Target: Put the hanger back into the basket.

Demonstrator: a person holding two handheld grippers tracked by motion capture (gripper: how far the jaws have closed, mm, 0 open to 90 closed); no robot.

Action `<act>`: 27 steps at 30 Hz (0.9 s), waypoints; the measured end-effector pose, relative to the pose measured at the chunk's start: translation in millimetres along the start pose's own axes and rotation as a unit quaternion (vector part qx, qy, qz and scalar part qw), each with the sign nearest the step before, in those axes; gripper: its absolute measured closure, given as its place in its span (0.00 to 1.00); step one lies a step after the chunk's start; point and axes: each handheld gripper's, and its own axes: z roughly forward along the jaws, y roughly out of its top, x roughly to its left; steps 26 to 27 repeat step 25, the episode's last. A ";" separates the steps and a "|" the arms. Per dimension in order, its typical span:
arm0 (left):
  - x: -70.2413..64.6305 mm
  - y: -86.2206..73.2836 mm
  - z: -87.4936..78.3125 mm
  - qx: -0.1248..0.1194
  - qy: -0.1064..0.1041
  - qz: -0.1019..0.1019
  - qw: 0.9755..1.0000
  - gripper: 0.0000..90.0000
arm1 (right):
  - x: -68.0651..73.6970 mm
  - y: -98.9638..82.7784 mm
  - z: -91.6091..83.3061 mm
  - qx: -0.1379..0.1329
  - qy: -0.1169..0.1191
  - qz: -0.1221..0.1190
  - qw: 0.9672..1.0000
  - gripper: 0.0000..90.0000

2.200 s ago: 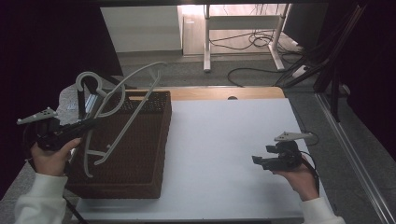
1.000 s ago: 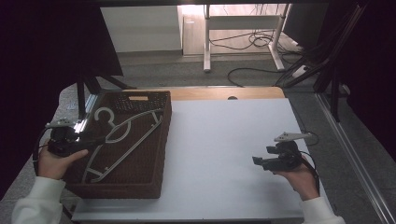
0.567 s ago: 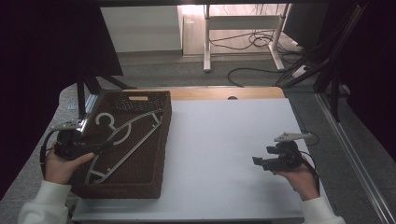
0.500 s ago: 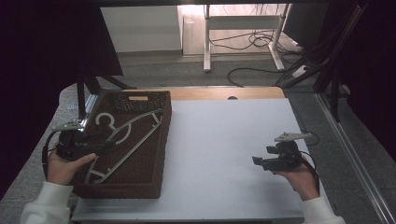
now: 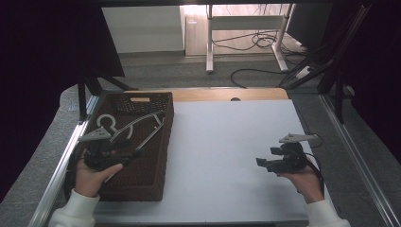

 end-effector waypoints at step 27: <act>-20.1 -11.8 13.4 0.020 0.018 0.034 0.999 0.30 | 1.1 -1.8 -0.3 -0.013 -0.006 -0.014 1.000 0.20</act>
